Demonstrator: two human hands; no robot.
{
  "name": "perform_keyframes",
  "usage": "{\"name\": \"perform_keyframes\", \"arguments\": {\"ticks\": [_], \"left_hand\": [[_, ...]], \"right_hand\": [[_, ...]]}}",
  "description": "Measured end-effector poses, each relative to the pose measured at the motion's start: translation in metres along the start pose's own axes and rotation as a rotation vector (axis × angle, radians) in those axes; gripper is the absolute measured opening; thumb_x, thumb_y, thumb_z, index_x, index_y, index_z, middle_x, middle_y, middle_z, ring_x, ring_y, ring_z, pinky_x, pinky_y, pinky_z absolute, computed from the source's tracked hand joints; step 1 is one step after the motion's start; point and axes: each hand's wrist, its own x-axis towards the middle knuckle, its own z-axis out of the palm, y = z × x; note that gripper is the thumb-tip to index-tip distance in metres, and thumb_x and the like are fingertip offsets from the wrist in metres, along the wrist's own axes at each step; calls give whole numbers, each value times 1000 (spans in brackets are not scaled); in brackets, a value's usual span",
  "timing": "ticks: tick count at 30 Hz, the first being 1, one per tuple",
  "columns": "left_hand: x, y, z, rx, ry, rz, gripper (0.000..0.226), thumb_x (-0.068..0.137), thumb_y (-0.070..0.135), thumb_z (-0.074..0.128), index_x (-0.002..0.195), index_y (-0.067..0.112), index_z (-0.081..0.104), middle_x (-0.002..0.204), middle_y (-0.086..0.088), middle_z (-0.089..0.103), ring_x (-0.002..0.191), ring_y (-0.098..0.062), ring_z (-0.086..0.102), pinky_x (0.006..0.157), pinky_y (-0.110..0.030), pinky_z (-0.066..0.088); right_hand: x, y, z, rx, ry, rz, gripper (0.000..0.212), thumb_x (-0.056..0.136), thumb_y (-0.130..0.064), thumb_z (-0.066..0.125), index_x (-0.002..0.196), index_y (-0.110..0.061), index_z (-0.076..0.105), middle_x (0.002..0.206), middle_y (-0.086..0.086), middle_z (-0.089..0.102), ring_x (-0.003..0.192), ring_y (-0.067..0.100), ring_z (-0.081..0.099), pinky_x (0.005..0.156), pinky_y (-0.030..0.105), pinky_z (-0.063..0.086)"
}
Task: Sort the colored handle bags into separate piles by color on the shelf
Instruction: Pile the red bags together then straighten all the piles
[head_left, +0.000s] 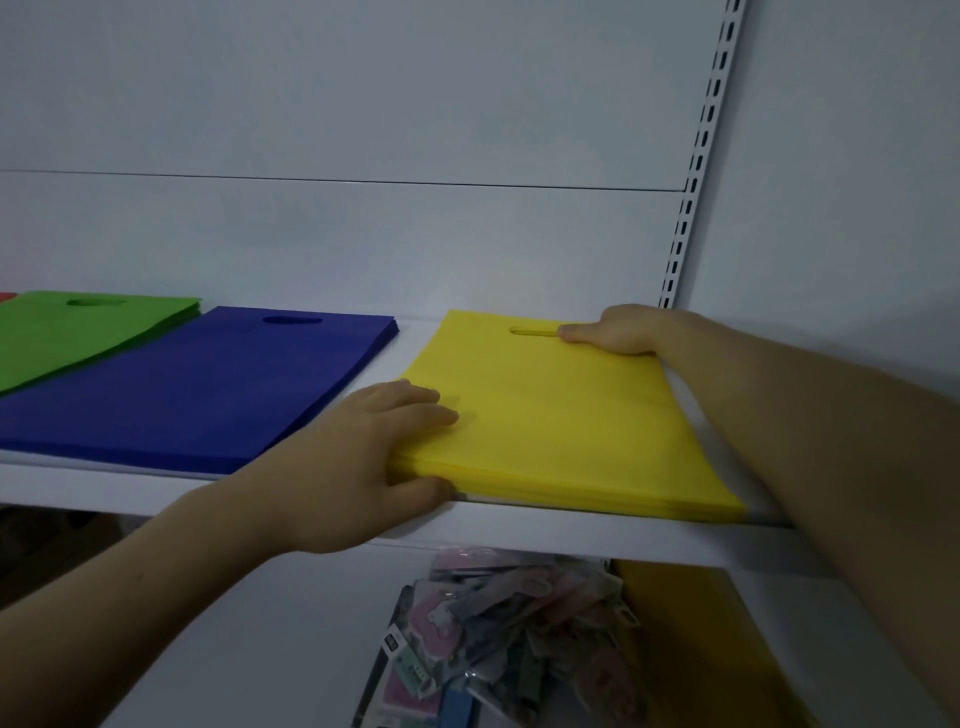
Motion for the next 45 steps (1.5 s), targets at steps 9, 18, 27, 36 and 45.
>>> {"name": "perform_keyframes", "arguments": {"ticks": [9, 18, 27, 36, 45], "left_hand": [[-4, -6, 2, -1, -6, -14, 103, 51, 94, 25, 141, 43, 31, 151, 20, 23, 129, 9, 11, 110, -22, 14], [-8, -12, -4, 65, -35, 0, 107, 51, 97, 10, 141, 44, 29, 148, 23, 28, 132, 9, 18, 111, -21, 18], [-6, -17, 2, 84, -74, 68, 89, 61, 92, -3, 137, 48, 10, 152, 18, 19, 136, 6, 10, 113, -18, 9], [-1, -15, -1, 92, -116, 45, 103, 54, 94, -5, 143, 46, 13, 154, 19, 15, 139, 3, 5, 112, -20, 4], [-3, -17, -2, 102, -136, 58, 81, 54, 93, -10, 126, 57, -2, 147, 27, 4, 138, 7, -2, 113, -19, 2]], "right_hand": [[-4, -15, 8, 44, 41, -110, 90, 82, -78, 35, 148, -16, 31, 152, 10, 30, 136, 28, 34, 108, 38, 32], [-7, -23, 8, -38, 47, -161, 85, 86, -75, 29, 148, -17, 31, 153, 7, 31, 138, 26, 32, 110, 38, 29], [-6, -31, 12, -99, 55, -138, 93, 79, -83, 30, 148, -21, 29, 152, 8, 32, 136, 28, 34, 109, 42, 32], [-3, -31, 14, -52, 82, -99, 92, 79, -83, 31, 149, -22, 27, 151, 11, 30, 136, 31, 32, 109, 43, 31], [-4, -31, 13, -79, 62, -106, 95, 78, -84, 31, 148, -20, 29, 151, 9, 32, 136, 29, 34, 108, 42, 32]]}}
